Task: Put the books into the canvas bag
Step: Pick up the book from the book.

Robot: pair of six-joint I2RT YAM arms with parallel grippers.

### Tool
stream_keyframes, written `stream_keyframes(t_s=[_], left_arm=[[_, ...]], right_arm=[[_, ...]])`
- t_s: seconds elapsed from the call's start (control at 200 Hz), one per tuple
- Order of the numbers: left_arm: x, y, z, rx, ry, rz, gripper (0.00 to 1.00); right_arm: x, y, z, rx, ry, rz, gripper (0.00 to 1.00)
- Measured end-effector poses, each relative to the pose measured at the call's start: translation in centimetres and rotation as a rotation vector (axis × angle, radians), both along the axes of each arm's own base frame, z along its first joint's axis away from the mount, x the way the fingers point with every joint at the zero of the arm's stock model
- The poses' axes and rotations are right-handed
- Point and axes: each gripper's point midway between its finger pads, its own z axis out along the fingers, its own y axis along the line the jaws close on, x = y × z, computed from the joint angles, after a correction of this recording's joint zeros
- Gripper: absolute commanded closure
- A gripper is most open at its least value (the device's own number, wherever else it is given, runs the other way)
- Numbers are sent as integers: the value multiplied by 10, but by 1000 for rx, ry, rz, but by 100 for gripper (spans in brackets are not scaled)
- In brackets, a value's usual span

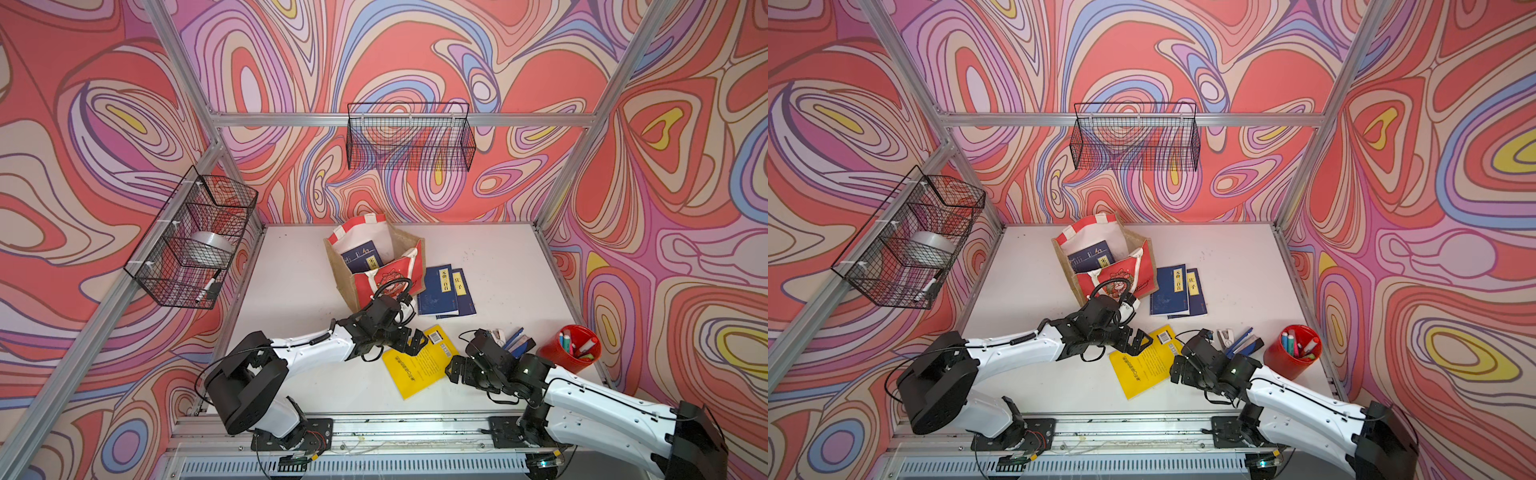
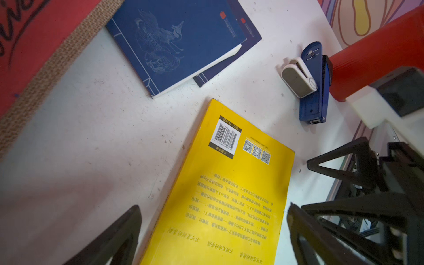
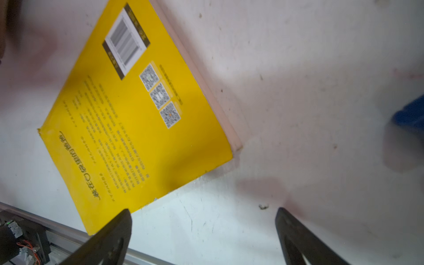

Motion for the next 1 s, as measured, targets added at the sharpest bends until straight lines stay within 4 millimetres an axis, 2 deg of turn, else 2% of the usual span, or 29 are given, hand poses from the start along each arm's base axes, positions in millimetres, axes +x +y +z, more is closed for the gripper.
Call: stream_keyframes(t_s=[0.055,0.265,0.581,0.641,1.002], left_arm=[[1,1,-1,0,1,-3,0],[2,-7,-4,-22,31,-61,0],[-10,-14,-24,-24,117,-134,0],[-12,-15,-29,-22,134,-142,0],[-9,-18,-30,-57,90,-144,0]], right_arm=[[-3,-1,-5,-6,17,2,2],[5,13,-3,39,1,6,2],[37,52,3,153,-80,1,2],[39,54,3,161,-87,-1,2],[40,48,3,158,-110,-19,2]])
